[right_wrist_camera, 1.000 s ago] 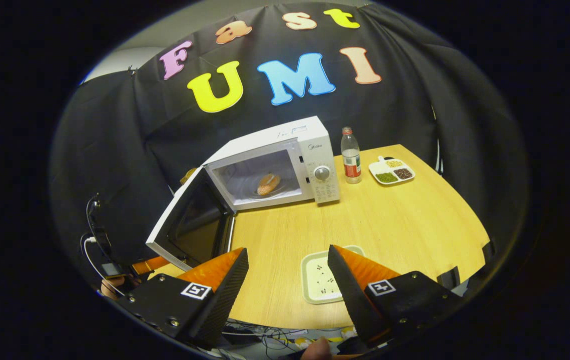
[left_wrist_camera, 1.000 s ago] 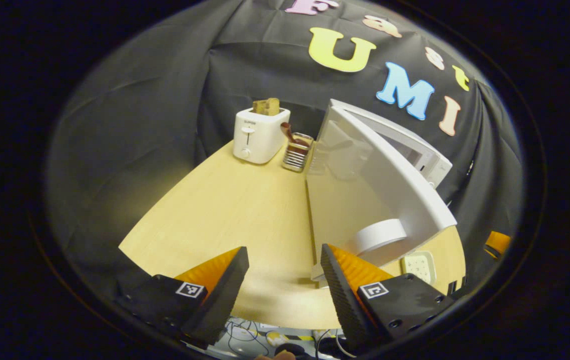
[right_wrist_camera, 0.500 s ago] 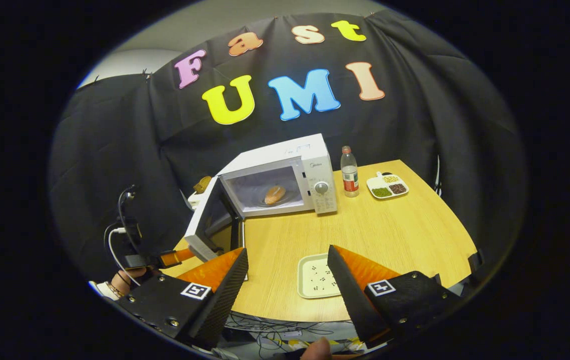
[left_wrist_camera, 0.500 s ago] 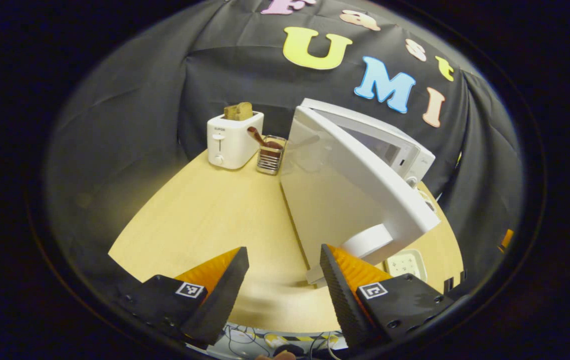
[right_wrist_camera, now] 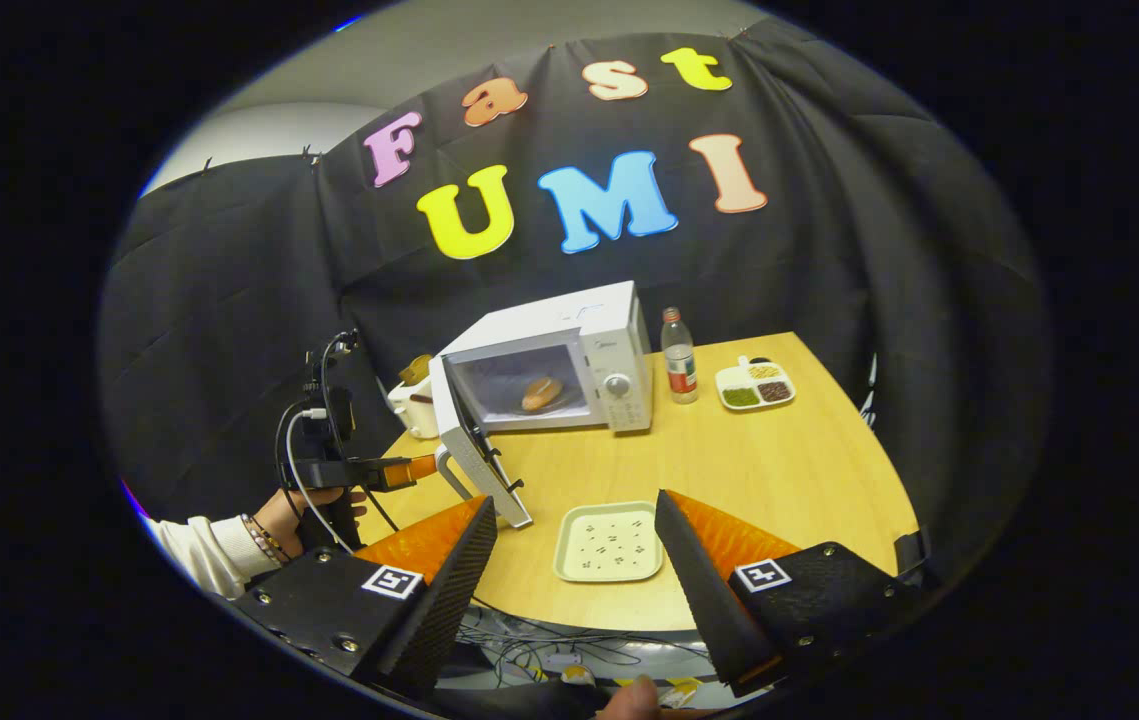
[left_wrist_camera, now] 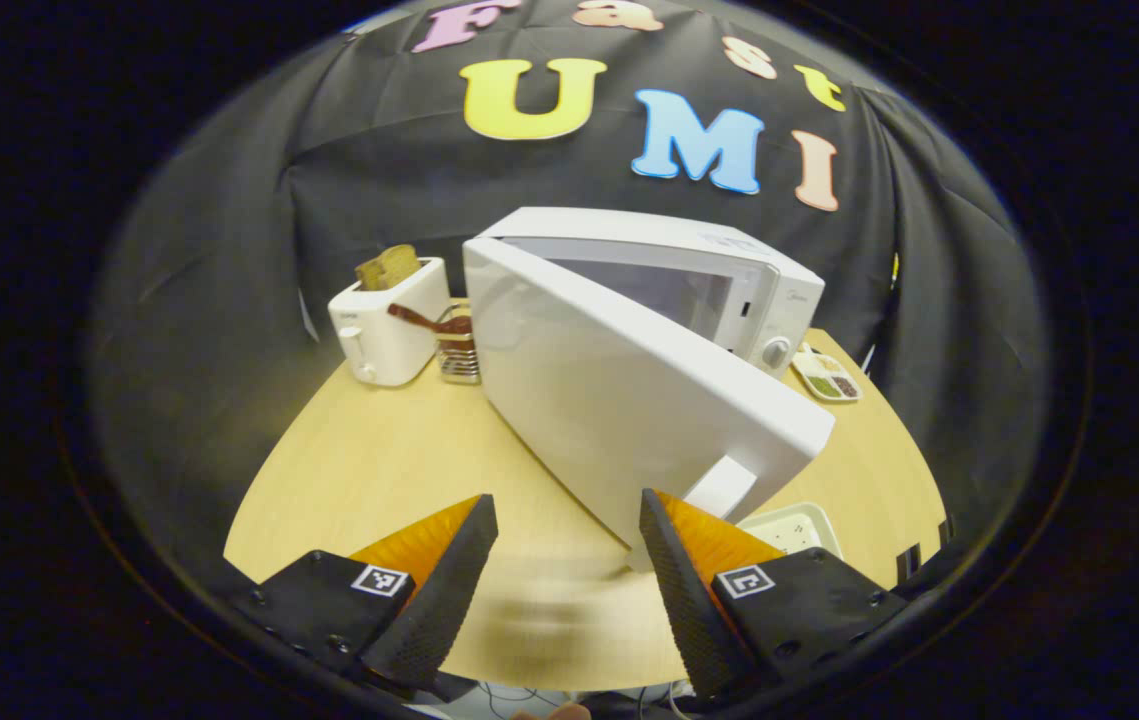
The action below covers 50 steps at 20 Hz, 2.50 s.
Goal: Open the microwave oven with the left hand, put the food in, and close the microwave oven.
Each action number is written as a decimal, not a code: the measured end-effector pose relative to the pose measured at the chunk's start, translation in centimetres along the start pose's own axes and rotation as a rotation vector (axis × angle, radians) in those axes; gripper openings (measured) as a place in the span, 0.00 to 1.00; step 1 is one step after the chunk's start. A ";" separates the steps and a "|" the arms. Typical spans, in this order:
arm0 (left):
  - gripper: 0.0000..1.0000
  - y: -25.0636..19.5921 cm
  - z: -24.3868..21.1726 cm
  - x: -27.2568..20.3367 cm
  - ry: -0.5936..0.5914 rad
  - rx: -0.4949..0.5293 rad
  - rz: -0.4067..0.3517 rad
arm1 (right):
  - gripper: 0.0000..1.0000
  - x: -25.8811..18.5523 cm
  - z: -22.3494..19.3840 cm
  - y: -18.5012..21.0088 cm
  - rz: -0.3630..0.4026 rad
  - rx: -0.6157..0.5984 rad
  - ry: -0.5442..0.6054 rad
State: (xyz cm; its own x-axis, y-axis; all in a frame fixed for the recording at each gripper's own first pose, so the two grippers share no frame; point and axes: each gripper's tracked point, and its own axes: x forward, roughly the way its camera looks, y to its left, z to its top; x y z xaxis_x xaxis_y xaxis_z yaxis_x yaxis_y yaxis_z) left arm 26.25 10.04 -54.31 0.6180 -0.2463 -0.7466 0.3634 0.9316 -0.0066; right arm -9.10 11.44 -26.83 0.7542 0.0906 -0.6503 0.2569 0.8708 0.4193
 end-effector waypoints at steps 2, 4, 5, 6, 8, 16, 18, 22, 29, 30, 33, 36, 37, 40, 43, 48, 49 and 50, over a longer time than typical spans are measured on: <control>1.00 -3.2 2.0 2.0 -0.025 0.061 -0.053 | 0.98 -0.7 0.7 -1.3 -0.057 0.055 -0.034; 0.95 -5.9 3.8 4.4 -0.031 0.131 -0.105 | 0.98 -1.0 0.5 -2.6 -0.140 0.121 -0.035; 0.92 -7.1 4.8 5.4 -0.044 0.165 -0.135 | 0.98 -0.8 -0.7 -2.8 -0.166 0.157 -0.013; 0.92 -8.3 6.0 6.6 -0.064 0.200 -0.164 | 0.98 -0.4 -1.0 -2.6 -0.190 0.182 -0.016; 0.96 -9.6 8.1 8.8 -0.091 0.268 -0.197 | 0.97 0.8 -1.7 -2.6 -0.241 0.216 -0.001; 0.96 -10.4 13.5 17.3 -0.110 0.267 -0.224 | 0.98 3.1 -1.4 -3.1 -0.368 0.212 0.059; 0.95 -12.3 14.4 17.9 -0.070 0.133 -0.282 | 0.98 3.8 0.0 -3.0 -0.367 0.197 0.036; 0.90 -13.3 14.3 18.3 -0.019 -0.009 -0.317 | 0.98 5.7 2.4 -2.4 -0.316 0.154 0.019; 1.00 -13.4 14.7 13.4 -0.037 0.000 -0.272 | 0.98 6.3 4.4 -2.5 -0.167 0.112 -0.007; 0.95 -13.3 13.8 10.5 -0.044 -0.017 -0.274 | 0.98 6.5 4.2 -2.9 -0.140 0.091 0.004; 0.95 -12.8 9.5 2.2 -0.033 -0.069 -0.245 | 0.98 7.2 4.5 -4.4 -0.037 0.022 0.030; 0.95 -11.2 8.9 -5.3 -0.101 -0.084 -0.135 | 0.98 8.1 5.6 -6.3 0.033 -0.086 0.042; 0.95 -10.8 9.1 -8.5 -0.133 -0.104 -0.100 | 0.98 8.5 5.5 -6.6 0.058 -0.137 0.060; 0.95 -10.7 10.3 -16.6 -0.229 -0.179 -0.039 | 0.98 9.0 8.0 -5.4 0.130 -0.259 0.030; 0.90 -11.0 12.8 -23.0 -0.319 -0.185 -0.019 | 0.98 7.6 11.2 -3.0 0.147 -0.258 -0.060; 0.96 -10.5 19.9 -31.2 -0.508 -0.114 -0.025 | 0.98 3.1 17.6 1.3 0.111 -0.305 -0.264; 0.92 -10.3 20.9 -32.8 -0.559 -0.092 -0.015 | 0.98 1.9 19.3 1.8 0.087 -0.327 -0.324; 0.92 -10.1 21.9 -34.3 -0.621 -0.063 -0.006 | 0.97 0.6 20.9 2.2 0.062 -0.343 -0.385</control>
State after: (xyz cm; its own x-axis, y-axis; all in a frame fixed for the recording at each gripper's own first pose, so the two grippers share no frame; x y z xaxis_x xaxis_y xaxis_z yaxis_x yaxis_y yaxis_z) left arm 16.70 3.19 -14.06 0.9132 -0.3432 -0.2199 0.3379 0.9391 -0.0624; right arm 4.54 3.32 -13.00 0.9459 0.0194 -0.3238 0.0399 0.9836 0.1757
